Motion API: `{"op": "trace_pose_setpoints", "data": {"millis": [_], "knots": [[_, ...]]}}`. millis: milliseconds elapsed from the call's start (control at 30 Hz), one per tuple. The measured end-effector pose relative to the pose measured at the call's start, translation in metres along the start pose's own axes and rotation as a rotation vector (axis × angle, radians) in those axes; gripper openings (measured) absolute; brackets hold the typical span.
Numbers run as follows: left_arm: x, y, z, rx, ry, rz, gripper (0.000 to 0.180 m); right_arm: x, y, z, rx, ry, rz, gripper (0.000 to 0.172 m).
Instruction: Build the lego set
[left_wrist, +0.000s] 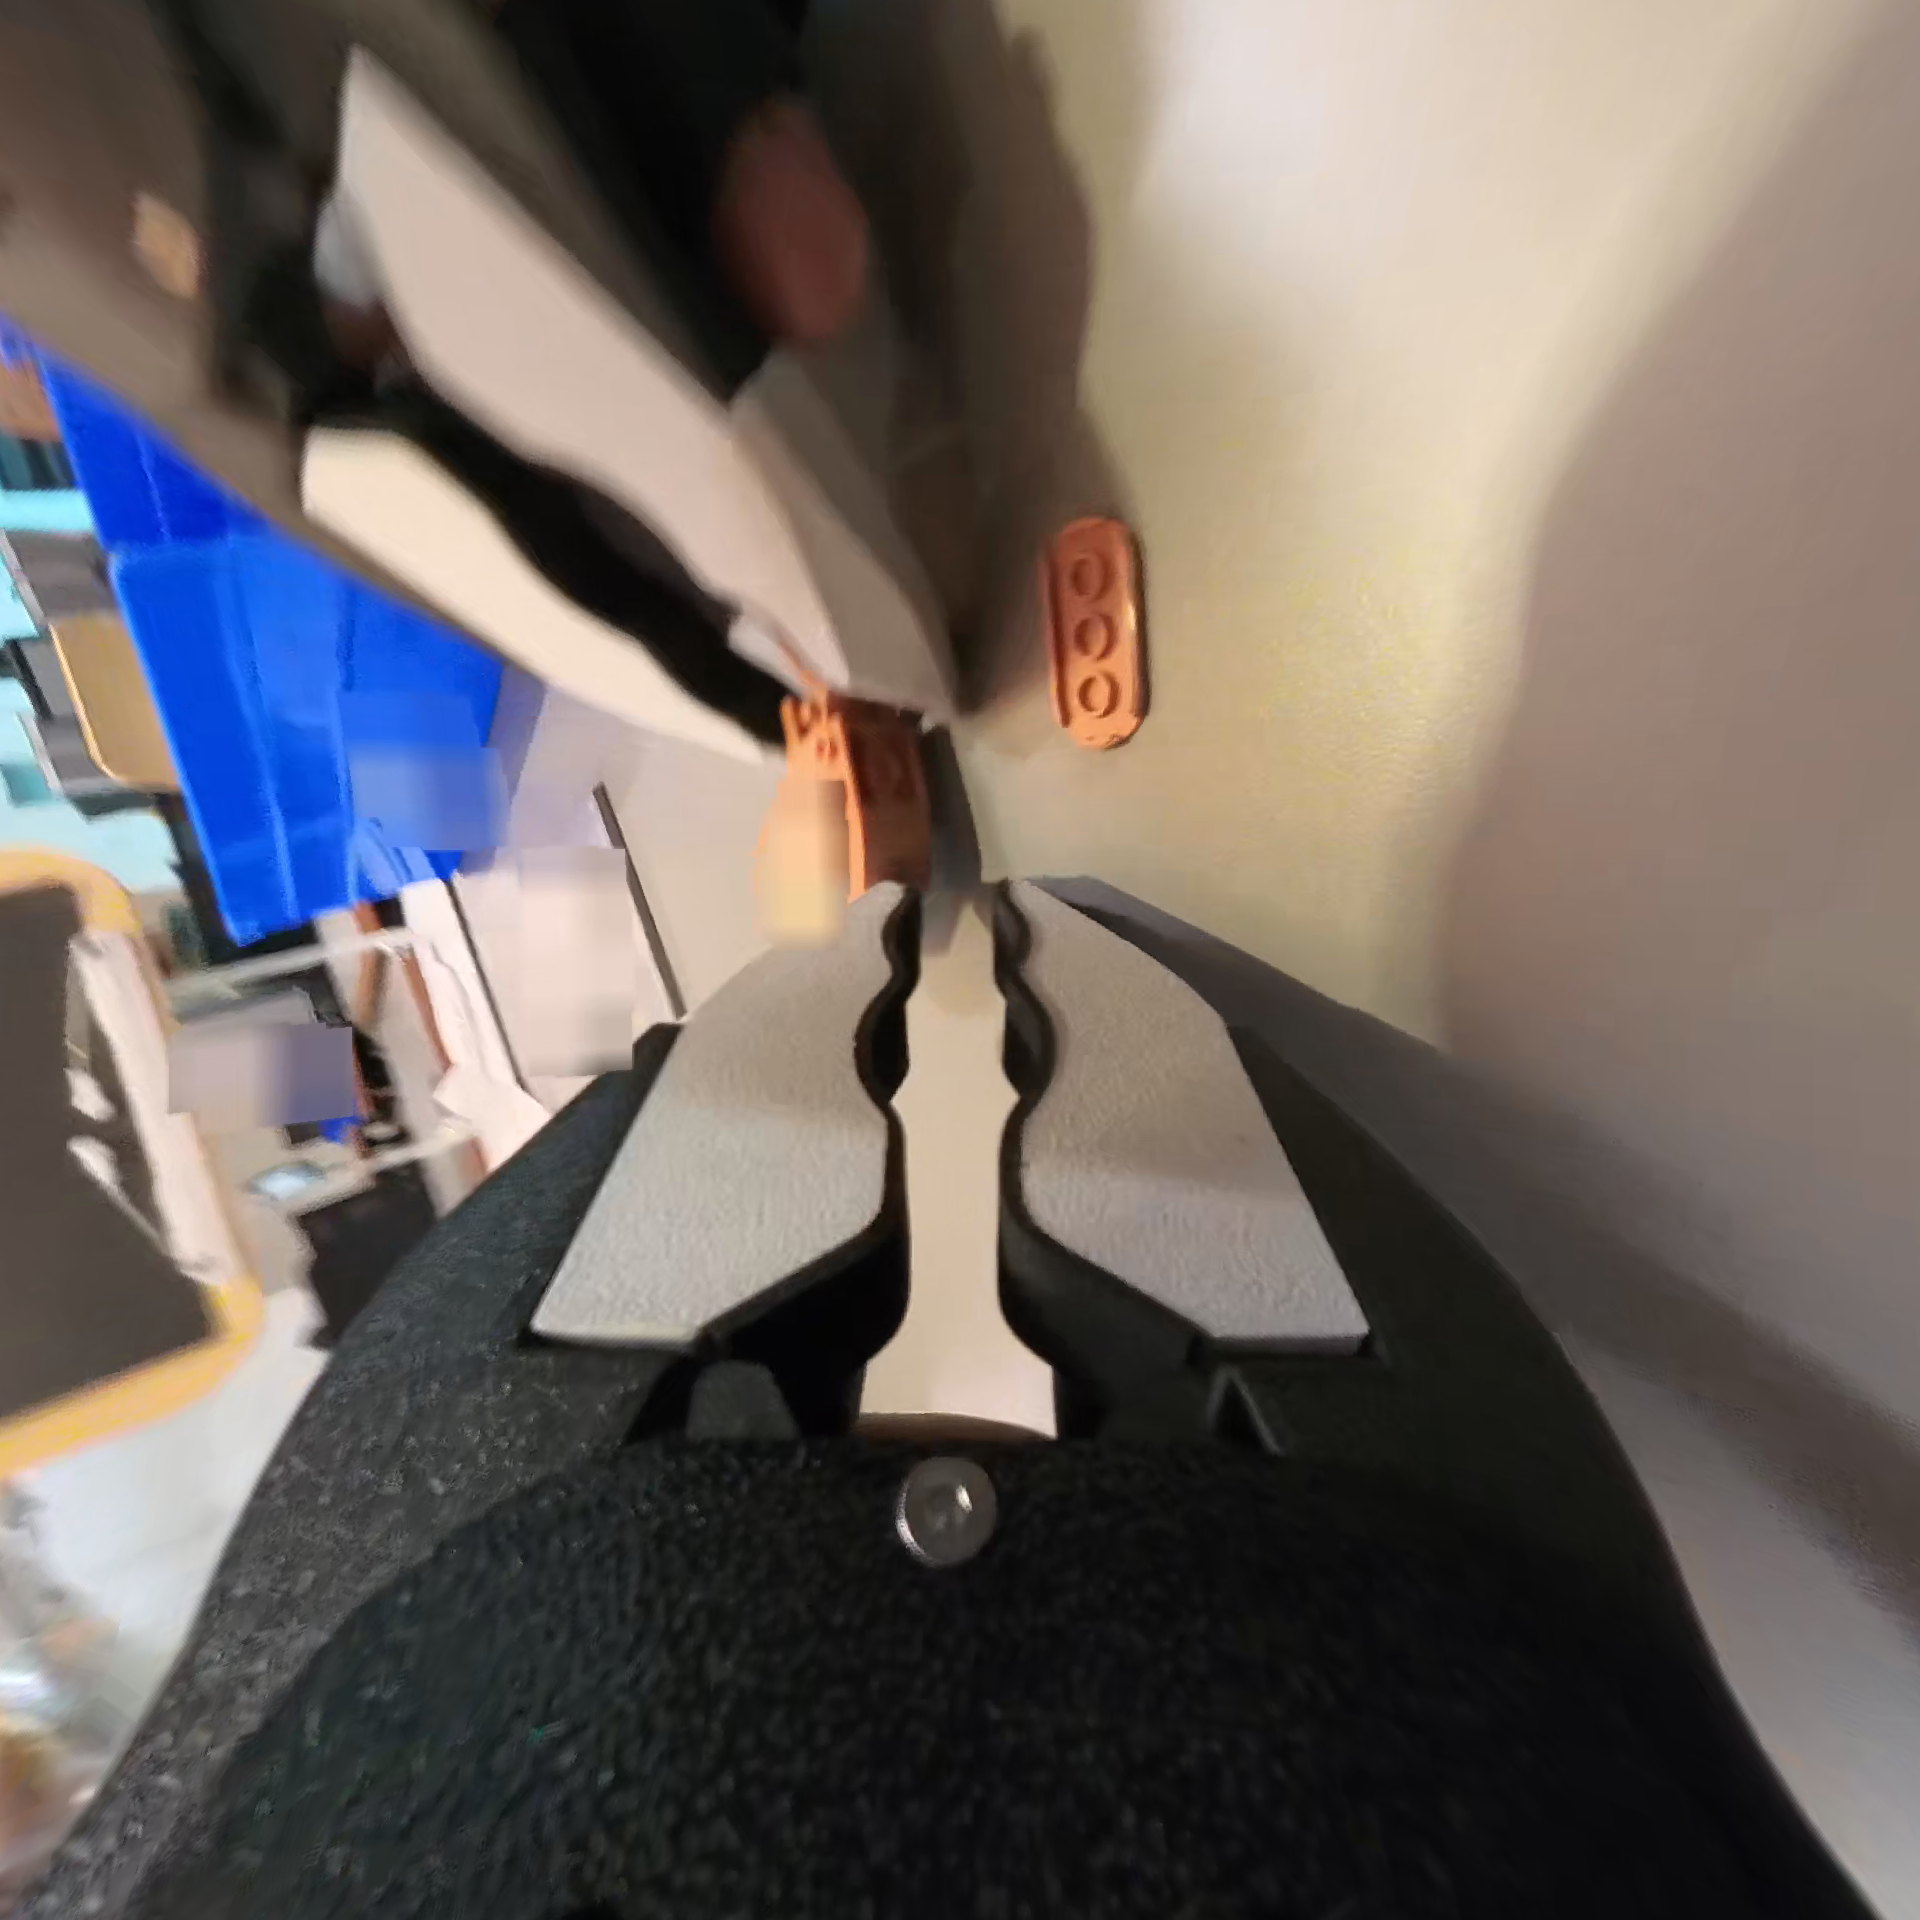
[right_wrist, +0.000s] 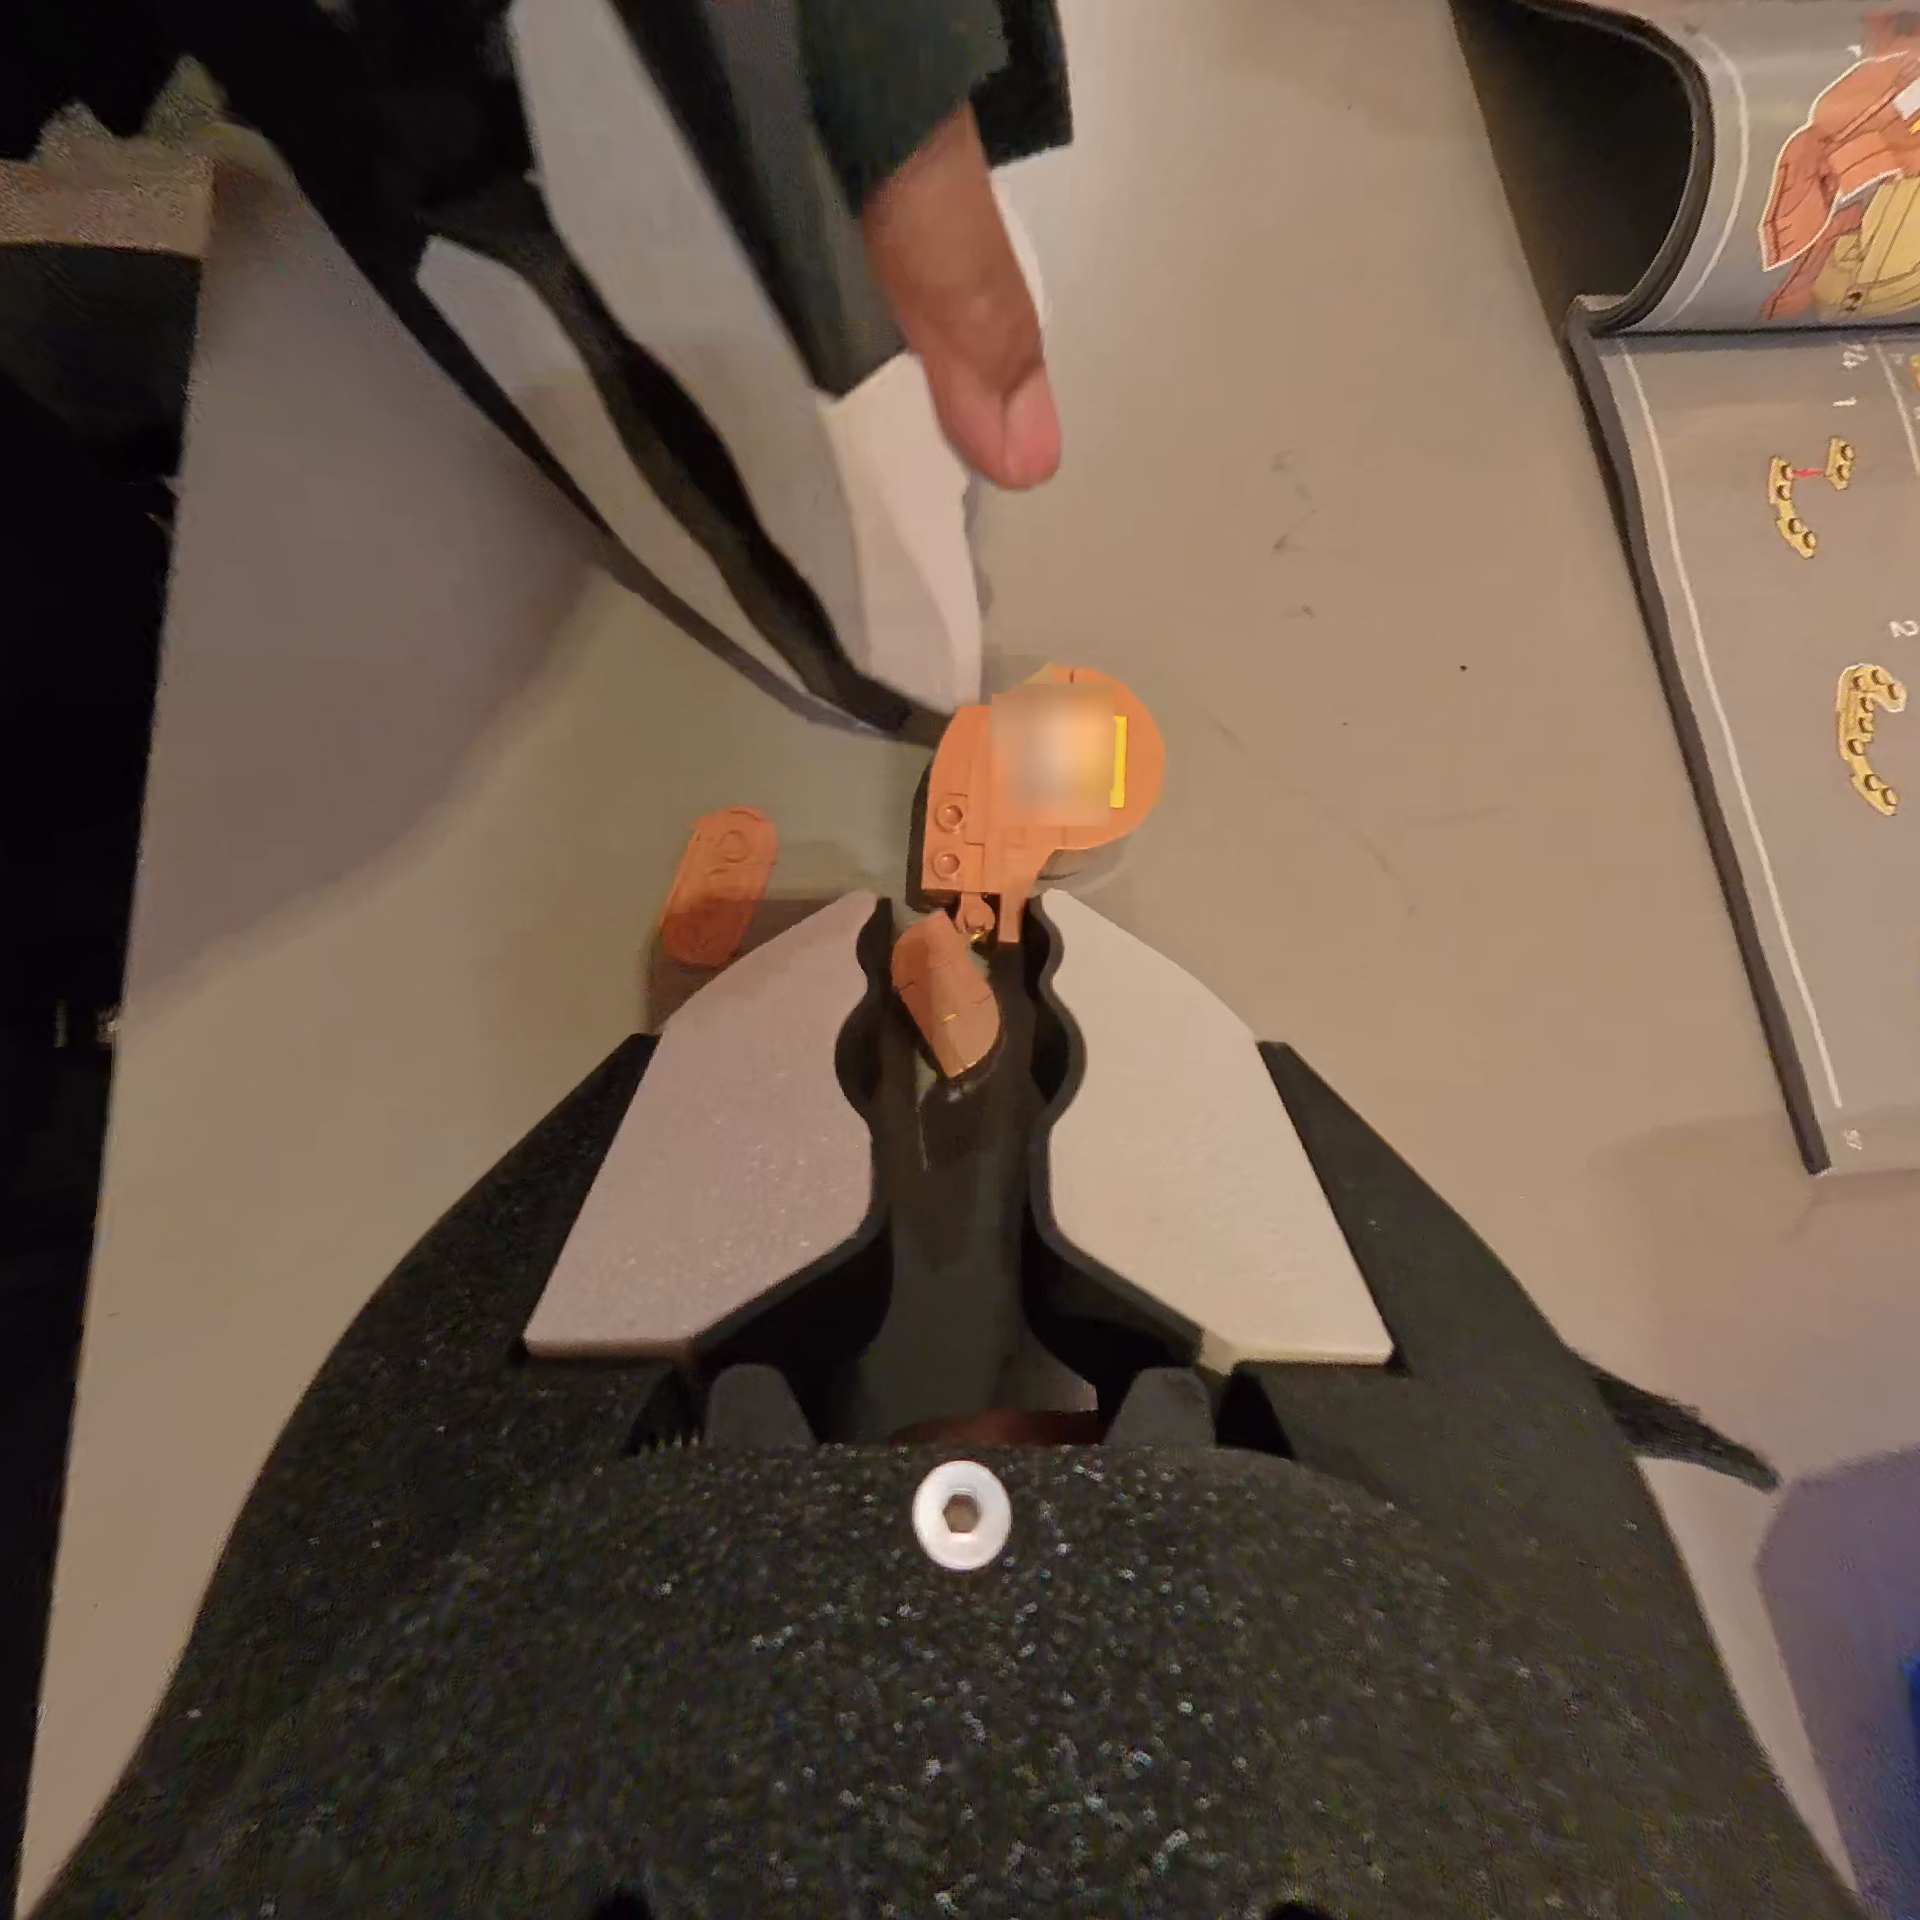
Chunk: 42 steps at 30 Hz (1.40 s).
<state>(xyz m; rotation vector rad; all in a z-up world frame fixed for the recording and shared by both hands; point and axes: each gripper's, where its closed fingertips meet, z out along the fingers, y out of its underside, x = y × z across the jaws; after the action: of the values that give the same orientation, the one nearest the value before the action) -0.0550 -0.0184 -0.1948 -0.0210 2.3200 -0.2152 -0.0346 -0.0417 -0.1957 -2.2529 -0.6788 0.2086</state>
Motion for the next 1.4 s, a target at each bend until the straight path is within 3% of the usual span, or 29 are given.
{"op": "trace_pose_setpoints", "data": {"millis": [267,567,833,1200,1400], "knots": [[0.005,0.000,-0.015,0.105,-0.005,-0.330,0.022,-0.022,-0.016,-0.022,0.091,-0.038,0.021,0.023],[-0.002,-0.004,-0.030,0.176,-0.058,-0.550,0.022,-0.045,0.003,-0.002,-0.100,-0.021,0.007,0.021],[0.002,-0.014,-0.030,0.201,-0.080,-0.571,0.021,-0.047,0.000,0.002,-0.096,-0.050,0.093,0.016],[0.007,-0.040,-0.038,0.387,-0.070,-0.410,0.031,-0.061,-0.023,-0.017,0.142,-0.323,0.310,0.016],[0.005,-0.058,-0.038,0.463,-0.073,-0.338,0.017,-0.065,-0.036,-0.025,0.231,-0.438,0.352,0.016]]}}
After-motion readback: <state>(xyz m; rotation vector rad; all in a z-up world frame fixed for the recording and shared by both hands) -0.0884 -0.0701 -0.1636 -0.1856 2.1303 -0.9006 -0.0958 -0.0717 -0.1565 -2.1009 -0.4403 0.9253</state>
